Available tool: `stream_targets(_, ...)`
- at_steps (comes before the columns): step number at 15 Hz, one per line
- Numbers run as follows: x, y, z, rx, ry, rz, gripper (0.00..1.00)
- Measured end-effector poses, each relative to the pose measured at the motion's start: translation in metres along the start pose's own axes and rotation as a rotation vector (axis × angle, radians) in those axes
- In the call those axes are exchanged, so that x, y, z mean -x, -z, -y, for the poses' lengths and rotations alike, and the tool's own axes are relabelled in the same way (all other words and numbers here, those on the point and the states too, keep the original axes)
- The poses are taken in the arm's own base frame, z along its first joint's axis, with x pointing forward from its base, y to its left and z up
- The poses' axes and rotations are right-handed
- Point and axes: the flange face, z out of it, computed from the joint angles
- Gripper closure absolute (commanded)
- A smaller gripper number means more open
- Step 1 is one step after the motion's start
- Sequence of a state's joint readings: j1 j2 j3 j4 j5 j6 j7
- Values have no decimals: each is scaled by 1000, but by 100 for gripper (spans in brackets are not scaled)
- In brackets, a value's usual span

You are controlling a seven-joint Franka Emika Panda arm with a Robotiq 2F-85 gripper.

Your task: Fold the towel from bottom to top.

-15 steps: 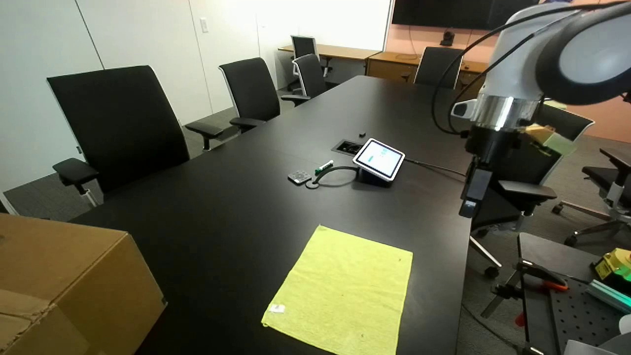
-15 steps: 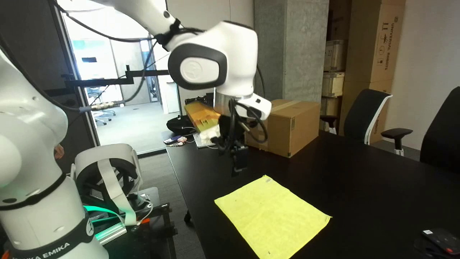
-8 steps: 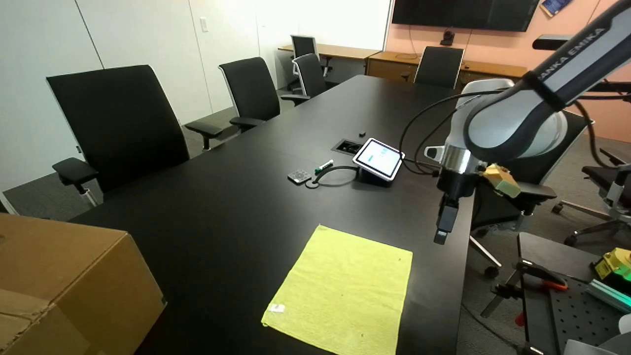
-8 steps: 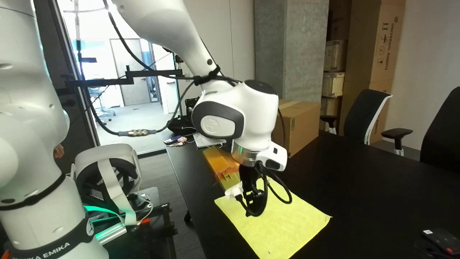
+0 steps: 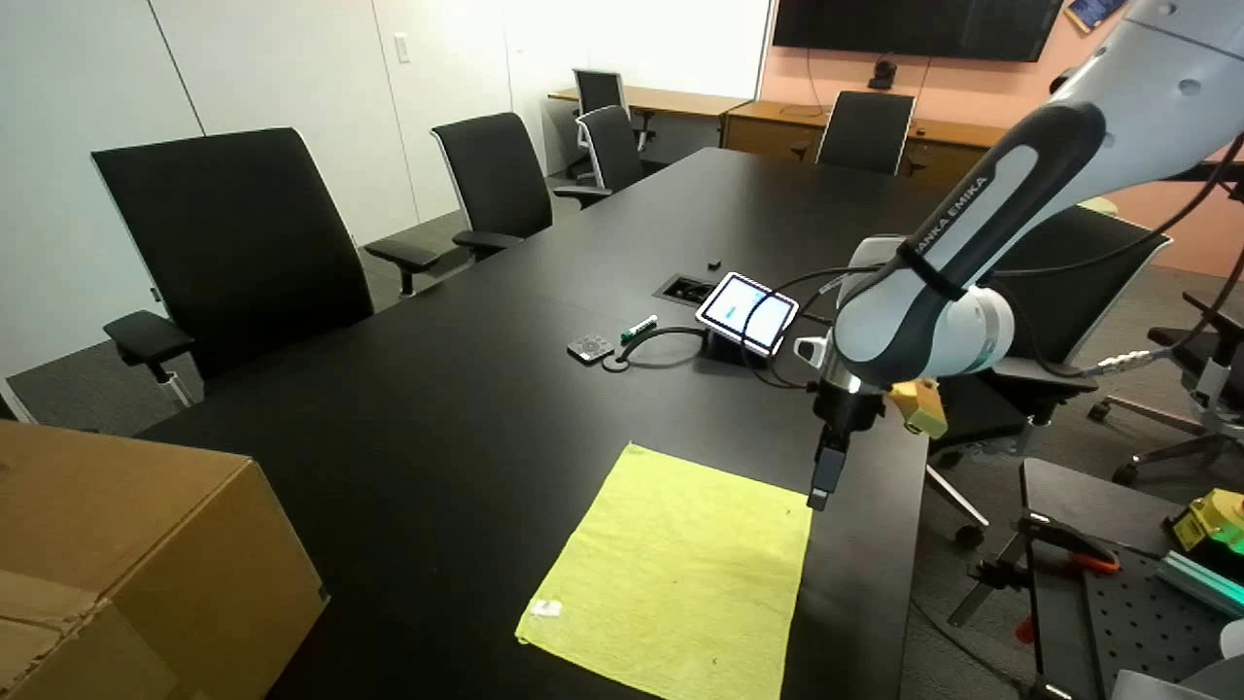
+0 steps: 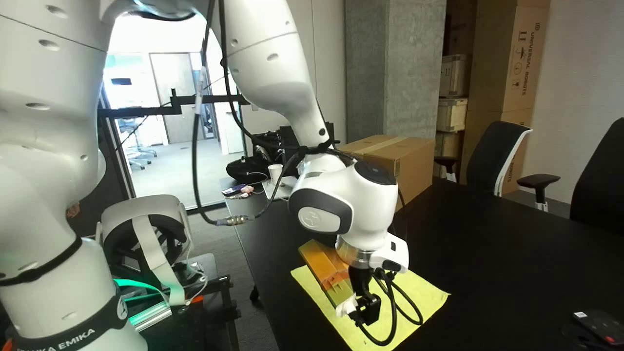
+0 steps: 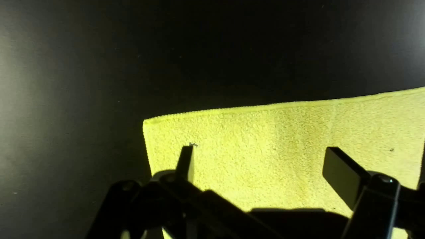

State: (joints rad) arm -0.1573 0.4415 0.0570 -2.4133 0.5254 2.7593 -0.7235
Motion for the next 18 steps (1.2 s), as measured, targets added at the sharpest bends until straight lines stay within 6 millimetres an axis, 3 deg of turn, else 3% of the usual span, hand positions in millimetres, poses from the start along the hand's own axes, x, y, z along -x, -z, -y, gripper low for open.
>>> stream_targets(9,-22,-67,-38,72,-7,-53,0)
stream_targets(13,-28,-83,-50,103,-15,-60,0)
stream_targets(18,-31,-89,-49,124,-9,-49,0)
